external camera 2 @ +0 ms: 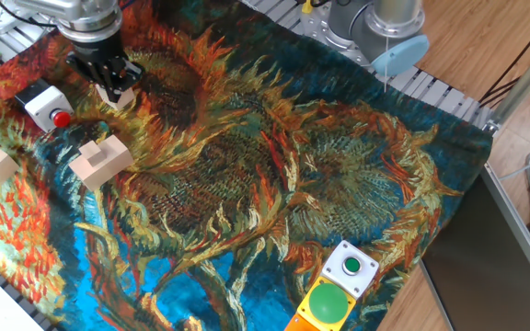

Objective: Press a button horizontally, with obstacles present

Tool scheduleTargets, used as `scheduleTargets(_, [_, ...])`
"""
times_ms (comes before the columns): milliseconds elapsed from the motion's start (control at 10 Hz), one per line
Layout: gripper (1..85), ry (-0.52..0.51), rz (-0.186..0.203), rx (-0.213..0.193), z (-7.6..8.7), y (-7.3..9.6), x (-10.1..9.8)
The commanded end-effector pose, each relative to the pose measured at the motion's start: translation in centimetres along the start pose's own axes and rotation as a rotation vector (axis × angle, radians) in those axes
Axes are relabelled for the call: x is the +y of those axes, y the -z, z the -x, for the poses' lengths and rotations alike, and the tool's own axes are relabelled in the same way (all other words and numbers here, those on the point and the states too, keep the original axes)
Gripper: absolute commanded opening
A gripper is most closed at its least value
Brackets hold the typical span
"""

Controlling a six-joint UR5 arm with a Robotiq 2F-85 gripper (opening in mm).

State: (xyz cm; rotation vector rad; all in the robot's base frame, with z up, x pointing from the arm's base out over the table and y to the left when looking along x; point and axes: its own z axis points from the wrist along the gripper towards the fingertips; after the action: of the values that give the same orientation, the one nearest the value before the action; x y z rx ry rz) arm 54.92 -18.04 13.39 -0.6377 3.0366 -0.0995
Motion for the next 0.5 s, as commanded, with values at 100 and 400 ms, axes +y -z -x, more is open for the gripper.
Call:
scheduleTargets(100, [1.3,-0.066,0.022,-0.003,-0.3,-0.2,-0.4])
scheduleTargets(400, [1.3,0.040,-0.009,-0.008,0.1,-2.4,-3.6])
